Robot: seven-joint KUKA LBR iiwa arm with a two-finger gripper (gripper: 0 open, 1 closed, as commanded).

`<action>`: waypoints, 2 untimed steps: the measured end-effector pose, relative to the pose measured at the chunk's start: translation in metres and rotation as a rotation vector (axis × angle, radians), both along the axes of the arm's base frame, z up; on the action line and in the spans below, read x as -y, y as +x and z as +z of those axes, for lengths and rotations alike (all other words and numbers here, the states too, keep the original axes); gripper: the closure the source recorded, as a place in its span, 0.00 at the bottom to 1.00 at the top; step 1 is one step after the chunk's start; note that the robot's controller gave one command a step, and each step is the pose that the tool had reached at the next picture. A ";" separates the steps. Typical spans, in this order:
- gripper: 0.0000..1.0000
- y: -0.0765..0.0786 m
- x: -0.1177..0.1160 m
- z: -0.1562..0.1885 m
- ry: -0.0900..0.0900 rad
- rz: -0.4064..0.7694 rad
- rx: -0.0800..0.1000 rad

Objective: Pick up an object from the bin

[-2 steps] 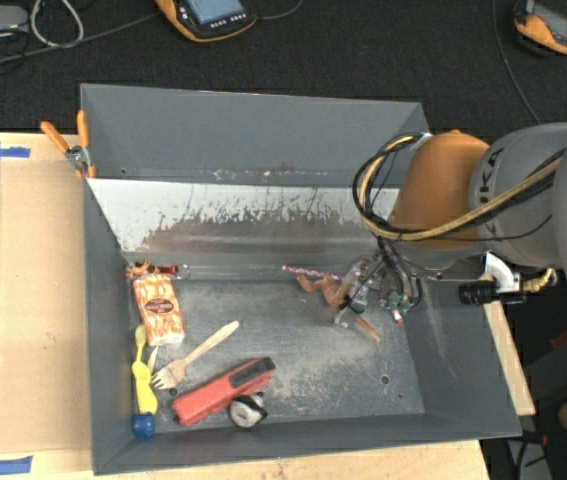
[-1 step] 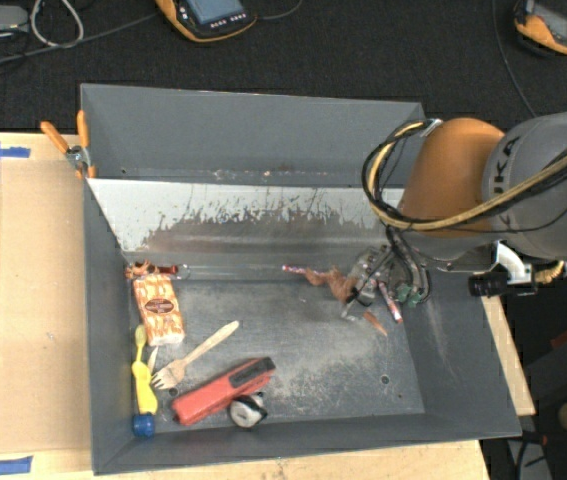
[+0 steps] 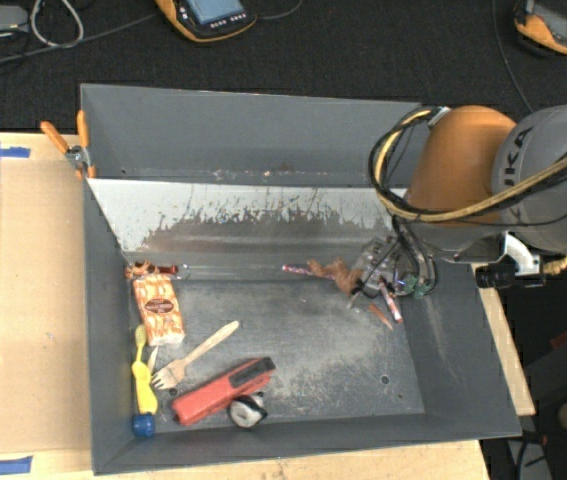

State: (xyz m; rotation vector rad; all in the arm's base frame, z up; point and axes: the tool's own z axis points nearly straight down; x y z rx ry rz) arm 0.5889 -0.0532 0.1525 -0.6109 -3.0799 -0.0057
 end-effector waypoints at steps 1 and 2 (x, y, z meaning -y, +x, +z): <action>1.00 0.000 0.000 0.007 0.000 0.001 -0.001; 1.00 -0.001 0.000 0.024 0.001 0.003 -0.004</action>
Offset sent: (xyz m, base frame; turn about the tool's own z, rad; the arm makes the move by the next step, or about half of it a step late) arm 0.0000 0.0001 0.0436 -0.0009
